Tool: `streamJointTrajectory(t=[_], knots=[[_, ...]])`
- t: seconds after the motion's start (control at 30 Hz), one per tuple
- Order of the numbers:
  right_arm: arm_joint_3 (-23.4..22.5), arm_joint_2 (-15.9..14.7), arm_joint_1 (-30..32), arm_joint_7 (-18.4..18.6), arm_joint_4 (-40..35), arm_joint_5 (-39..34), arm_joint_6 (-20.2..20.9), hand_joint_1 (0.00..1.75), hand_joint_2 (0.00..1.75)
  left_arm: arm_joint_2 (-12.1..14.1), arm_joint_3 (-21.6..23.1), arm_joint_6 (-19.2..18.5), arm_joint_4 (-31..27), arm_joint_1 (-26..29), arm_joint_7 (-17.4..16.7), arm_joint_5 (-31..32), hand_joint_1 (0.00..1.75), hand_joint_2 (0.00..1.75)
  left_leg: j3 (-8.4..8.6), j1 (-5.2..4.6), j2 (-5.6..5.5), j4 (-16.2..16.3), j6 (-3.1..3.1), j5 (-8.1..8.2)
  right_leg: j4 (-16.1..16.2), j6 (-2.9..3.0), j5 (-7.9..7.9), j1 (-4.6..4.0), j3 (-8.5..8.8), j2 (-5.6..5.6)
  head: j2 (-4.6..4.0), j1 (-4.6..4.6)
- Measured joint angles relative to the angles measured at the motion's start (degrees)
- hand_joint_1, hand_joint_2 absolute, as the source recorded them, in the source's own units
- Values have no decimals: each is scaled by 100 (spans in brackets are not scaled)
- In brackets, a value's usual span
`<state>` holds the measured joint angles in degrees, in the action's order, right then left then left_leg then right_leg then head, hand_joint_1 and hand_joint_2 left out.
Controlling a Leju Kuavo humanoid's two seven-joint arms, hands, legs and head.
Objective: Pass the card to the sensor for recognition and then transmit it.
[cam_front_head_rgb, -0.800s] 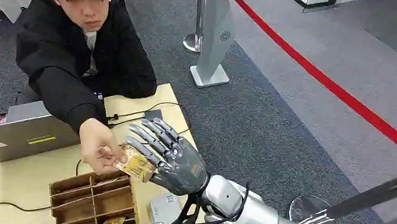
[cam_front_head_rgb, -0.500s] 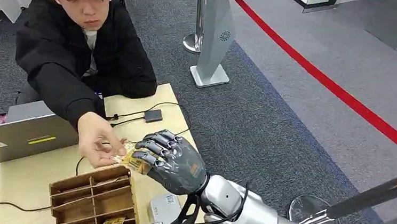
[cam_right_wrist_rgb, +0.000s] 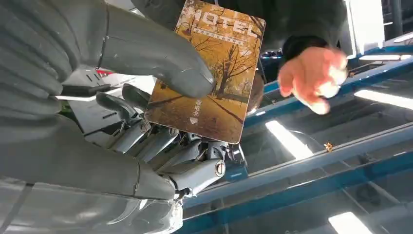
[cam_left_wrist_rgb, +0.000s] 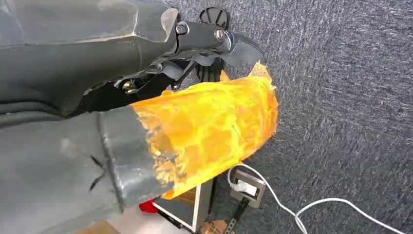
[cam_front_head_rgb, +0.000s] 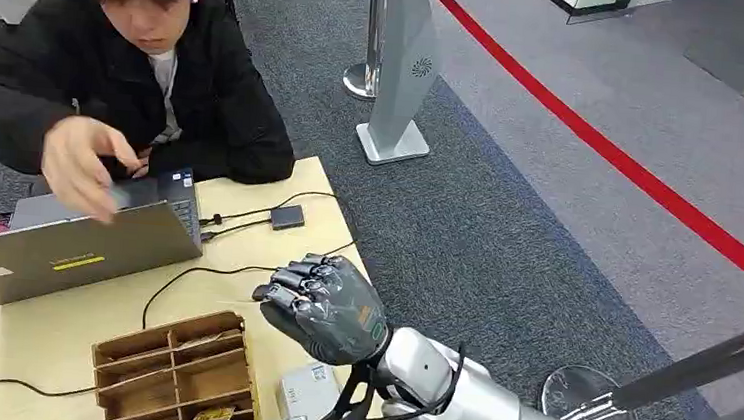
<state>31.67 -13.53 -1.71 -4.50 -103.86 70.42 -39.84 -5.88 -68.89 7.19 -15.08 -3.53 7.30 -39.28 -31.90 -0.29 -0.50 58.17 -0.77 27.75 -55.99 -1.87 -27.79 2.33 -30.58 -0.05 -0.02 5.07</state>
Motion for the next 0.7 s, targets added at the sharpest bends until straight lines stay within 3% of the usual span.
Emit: streamJointTrajectory(t=[0.1,0.33,0.7], knots=[[31,0,1,-120,-4,-479,29,175,175,0,0,4,0,0,0,0,0,0,0,0,0,0,0,0,0,0,0,0,0,0,0,0],[153,0,26,-507,-77,-1844,633,175,175,-2,0,11,0,2,7,0,0,0,0,0,0,0,0,0,0,0,0,0,0,0,0,0],[182,0,365,-737,-88,-2755,1392,175,175,-4,0,55,0,9,22,0,0,0,-1,0,0,0,0,0,0,0,-1,0,-1,0,0,0]])
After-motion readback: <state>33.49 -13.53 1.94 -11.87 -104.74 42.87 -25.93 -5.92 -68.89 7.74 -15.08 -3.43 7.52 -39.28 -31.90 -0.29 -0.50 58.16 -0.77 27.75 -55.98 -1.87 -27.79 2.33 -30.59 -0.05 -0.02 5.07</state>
